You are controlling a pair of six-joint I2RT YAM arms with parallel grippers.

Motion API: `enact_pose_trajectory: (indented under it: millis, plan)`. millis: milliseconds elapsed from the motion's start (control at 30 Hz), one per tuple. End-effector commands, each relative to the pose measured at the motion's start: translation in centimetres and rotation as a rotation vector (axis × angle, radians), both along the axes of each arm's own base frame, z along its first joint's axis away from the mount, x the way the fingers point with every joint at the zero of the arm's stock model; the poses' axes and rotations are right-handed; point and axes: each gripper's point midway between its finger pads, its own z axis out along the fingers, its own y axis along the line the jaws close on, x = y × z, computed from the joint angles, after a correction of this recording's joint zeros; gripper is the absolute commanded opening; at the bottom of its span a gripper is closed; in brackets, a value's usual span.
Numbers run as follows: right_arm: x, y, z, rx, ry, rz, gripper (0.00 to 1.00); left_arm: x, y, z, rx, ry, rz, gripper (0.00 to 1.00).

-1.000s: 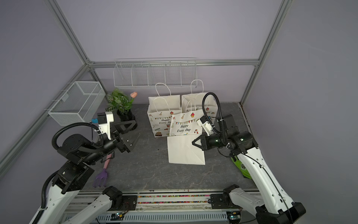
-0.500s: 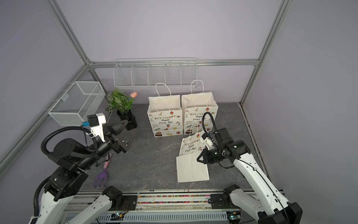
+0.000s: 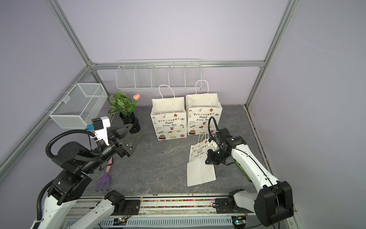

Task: Put away the paper bag
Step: Place the paper bag at the center of the board.

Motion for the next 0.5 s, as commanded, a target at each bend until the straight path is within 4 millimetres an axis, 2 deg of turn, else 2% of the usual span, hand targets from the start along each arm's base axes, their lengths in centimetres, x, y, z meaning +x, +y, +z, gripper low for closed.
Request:
enact_pose_trajectory:
  millis: [0,233,300,367,467]
  plan:
    - [0.0,-0.9,-1.2,-0.068,0.032,0.011,0.07,-0.3,-0.1,0.3,-0.015,-0.013,-0.016,1.0]
    - [0.1,-4.0,-1.9,-0.253,0.073,0.004,0.07,-0.7,0.2,0.0,-0.018,-0.023,-0.013,0.99]
    - [0.2,-4.6,-2.0,-0.295,0.076,-0.005,0.1,-0.8,0.2,0.0,-0.019,-0.025,-0.015,1.0]
    - [0.1,-5.1,-2.3,-0.32,0.086,-0.018,0.15,-0.9,0.3,0.0,-0.02,-0.026,-0.016,1.0]
    - [0.1,-5.1,-2.8,-0.317,0.093,-0.042,0.3,-0.9,0.3,0.0,-0.02,-0.026,-0.017,1.0]
